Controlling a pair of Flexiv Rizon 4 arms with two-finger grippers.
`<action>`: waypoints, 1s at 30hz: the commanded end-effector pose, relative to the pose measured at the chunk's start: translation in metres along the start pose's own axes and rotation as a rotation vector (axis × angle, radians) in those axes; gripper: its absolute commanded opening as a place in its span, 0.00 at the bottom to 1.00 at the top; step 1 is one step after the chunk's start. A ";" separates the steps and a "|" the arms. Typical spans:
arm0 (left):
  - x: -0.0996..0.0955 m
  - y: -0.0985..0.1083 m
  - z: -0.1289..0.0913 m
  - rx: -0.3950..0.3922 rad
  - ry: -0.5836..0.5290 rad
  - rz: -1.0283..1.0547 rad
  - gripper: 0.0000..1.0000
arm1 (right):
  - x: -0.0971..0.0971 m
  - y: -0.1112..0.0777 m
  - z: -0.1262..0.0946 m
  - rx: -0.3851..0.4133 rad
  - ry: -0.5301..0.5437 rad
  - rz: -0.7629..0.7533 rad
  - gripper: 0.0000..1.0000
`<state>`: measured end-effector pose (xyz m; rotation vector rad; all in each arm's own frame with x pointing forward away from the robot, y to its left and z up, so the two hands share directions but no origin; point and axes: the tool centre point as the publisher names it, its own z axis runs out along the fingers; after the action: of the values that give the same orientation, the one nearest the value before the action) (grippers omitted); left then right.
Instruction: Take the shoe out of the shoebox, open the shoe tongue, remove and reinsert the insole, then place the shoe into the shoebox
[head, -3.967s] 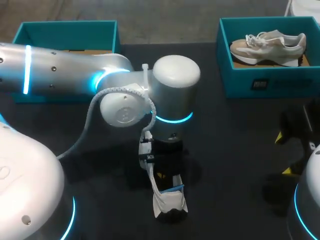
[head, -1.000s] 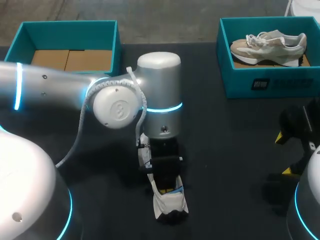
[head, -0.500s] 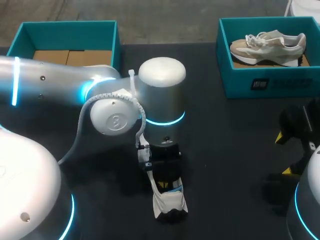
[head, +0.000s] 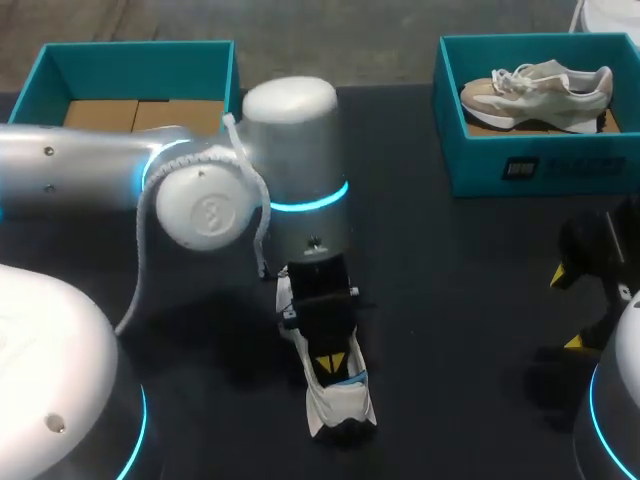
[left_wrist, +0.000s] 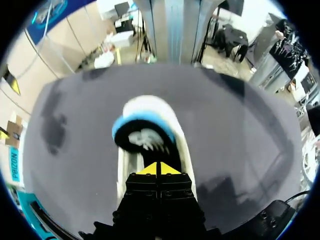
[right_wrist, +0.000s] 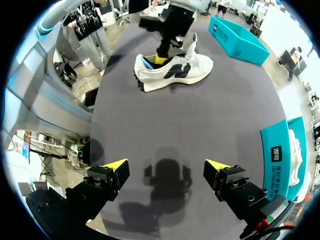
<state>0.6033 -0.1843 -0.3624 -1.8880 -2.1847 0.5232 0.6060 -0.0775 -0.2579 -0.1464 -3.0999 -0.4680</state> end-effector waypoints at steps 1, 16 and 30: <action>-0.001 -0.007 0.005 0.045 -0.011 0.009 0.00 | 0.002 0.000 0.000 0.002 -0.002 0.001 1.00; -0.006 -0.008 0.069 0.037 0.074 0.039 0.00 | 0.002 0.000 0.000 0.002 -0.002 0.001 1.00; 0.021 0.054 0.040 -0.265 0.080 -0.044 0.00 | 0.002 0.000 0.000 0.002 -0.002 0.001 1.00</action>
<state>0.6182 -0.1803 -0.4115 -1.9305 -2.3036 0.1693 0.6057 -0.0777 -0.2579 -0.1461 -3.1000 -0.4685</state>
